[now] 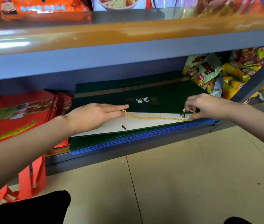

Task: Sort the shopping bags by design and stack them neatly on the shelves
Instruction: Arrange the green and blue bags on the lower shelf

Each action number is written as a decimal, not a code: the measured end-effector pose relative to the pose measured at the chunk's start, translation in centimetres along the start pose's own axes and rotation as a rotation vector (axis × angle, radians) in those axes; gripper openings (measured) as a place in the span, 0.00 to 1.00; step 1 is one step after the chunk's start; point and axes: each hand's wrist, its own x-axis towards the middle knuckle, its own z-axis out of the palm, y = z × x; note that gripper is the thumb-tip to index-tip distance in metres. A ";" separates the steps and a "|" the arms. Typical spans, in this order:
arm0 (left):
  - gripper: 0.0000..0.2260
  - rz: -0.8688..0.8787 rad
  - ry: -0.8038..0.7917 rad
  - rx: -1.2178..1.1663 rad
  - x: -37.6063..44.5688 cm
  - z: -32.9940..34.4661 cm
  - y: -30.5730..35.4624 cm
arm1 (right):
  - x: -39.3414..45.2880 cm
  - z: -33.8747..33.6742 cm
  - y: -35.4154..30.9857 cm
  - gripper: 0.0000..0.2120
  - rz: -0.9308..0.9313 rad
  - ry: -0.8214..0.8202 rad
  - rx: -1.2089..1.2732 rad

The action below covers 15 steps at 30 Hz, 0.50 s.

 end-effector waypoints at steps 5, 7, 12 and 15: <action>0.29 -0.007 -0.004 -0.028 0.0 -0.2 0.0 | 0.2 0.1 -0.1 0.15 0.001 -0.040 -0.010; 0.20 0.009 -0.023 -0.006 0.0 -0.4 -0.1 | 0.1 0.1 -0.3 0.17 0.012 -0.095 0.008; 0.19 0.003 -0.025 0.029 -0.1 -0.8 -0.5 | -0.4 0.2 0.1 0.13 -0.014 -0.054 0.014; 0.19 -0.009 0.008 0.016 -0.1 -0.9 -0.6 | -0.5 0.3 0.3 0.07 -0.039 0.056 -0.049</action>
